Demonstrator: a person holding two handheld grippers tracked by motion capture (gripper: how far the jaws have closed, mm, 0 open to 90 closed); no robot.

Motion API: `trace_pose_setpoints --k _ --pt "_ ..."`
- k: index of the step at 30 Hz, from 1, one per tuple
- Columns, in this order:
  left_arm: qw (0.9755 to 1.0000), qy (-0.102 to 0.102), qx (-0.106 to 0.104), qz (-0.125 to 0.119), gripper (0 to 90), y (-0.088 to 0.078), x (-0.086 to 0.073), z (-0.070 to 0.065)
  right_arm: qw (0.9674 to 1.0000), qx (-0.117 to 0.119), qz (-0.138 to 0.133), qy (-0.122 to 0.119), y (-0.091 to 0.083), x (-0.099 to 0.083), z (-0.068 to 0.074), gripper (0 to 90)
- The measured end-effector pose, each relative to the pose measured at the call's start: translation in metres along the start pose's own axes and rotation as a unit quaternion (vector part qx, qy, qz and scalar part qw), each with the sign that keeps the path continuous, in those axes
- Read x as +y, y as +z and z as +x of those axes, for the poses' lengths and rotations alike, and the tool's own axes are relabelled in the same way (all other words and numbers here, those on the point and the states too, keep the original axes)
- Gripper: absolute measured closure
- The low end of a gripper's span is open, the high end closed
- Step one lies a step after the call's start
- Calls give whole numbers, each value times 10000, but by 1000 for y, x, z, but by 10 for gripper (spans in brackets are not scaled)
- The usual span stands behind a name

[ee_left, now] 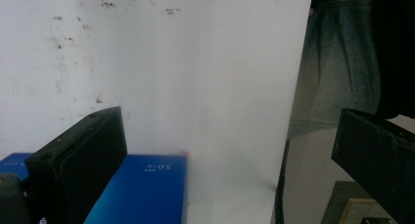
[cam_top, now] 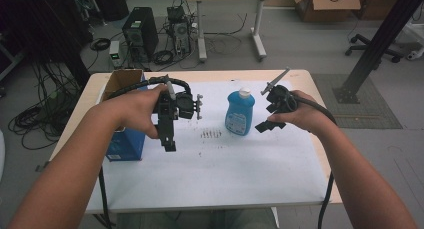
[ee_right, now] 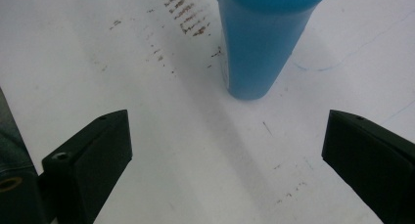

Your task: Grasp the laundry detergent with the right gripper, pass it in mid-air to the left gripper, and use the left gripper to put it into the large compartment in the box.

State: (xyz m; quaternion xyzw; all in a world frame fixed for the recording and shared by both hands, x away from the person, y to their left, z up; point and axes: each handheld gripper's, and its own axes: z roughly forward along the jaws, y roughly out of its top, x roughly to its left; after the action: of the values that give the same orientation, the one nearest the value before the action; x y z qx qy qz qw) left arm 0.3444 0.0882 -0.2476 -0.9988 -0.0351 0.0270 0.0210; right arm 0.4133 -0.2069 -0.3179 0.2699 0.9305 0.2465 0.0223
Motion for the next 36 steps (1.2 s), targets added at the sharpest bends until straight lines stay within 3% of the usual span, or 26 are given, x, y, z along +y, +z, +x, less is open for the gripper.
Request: trace_pose_setpoints --k 7,15,19,28,36 --pt "10000 72 0 58 2 4 3 -7 9994 19 -349 -35 9 -5 -8 44" --pt "9999 77 22 81 2 4 2 -10 9986 34 -523 -45 20 -7 -12 44" --pt "9999 78 22 88 2 5 1 -11 9976 77 -685 73 27 -8 -14 44" --pt "9999 103 2 103 2 8 0 -13 9961 56 -882 83 40 -9 -16 41" --pt "9999 73 -22 154 2 10 0 -13 9962 21 -864 75 50 -7 -16 42"
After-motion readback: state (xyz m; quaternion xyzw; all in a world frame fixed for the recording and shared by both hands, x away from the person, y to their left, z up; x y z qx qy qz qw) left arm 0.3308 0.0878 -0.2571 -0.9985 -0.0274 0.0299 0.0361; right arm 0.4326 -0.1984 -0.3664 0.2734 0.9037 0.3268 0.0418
